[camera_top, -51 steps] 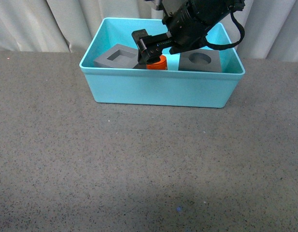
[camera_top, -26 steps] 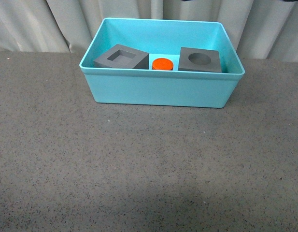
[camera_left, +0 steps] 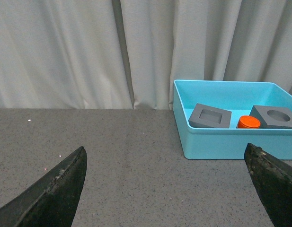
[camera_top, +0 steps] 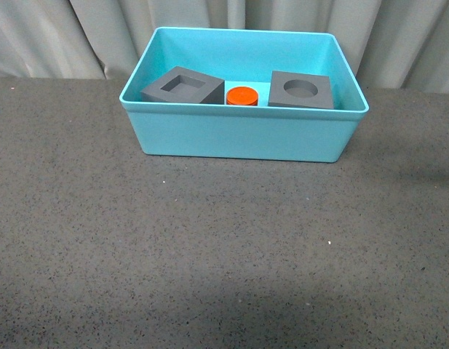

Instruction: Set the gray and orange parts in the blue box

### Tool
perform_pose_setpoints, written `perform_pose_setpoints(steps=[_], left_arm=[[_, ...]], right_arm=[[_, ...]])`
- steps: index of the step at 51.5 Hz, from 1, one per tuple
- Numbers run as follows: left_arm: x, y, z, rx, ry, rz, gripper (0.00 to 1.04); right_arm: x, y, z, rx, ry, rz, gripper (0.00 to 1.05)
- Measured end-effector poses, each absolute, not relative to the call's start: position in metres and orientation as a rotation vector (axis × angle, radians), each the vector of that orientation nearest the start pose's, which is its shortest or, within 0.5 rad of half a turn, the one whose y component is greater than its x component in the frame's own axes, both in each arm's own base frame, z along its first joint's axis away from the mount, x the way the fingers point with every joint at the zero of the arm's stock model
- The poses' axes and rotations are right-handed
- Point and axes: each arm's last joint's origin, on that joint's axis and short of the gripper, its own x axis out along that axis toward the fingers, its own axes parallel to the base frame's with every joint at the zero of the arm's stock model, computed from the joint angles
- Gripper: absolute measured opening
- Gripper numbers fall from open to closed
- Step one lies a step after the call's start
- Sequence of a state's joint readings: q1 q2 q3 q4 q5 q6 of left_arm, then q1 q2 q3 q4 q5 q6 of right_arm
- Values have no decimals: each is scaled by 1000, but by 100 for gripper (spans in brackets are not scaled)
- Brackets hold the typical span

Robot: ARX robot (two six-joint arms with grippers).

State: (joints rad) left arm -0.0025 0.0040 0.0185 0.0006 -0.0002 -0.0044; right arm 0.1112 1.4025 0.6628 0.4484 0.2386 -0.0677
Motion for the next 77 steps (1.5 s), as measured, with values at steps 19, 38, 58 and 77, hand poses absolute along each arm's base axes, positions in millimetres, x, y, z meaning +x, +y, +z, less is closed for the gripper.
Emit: perform_pose_setpoints(steps=[19,38,58,77], left_arm=[[97,0,169,-4,-15,-1,98],[97,0,170,-5,-15,-2,98],[97,0,170,-4,-15,-2,98],[97,0,170,-5,-15,-2,98]], right_arm=[[215,0,189,-12,9,-4,33],[147,0,161,-10,22,-1,0],[129,0,167,-10,-2,-1,0],[117,0,168,-10,-9,0,0]])
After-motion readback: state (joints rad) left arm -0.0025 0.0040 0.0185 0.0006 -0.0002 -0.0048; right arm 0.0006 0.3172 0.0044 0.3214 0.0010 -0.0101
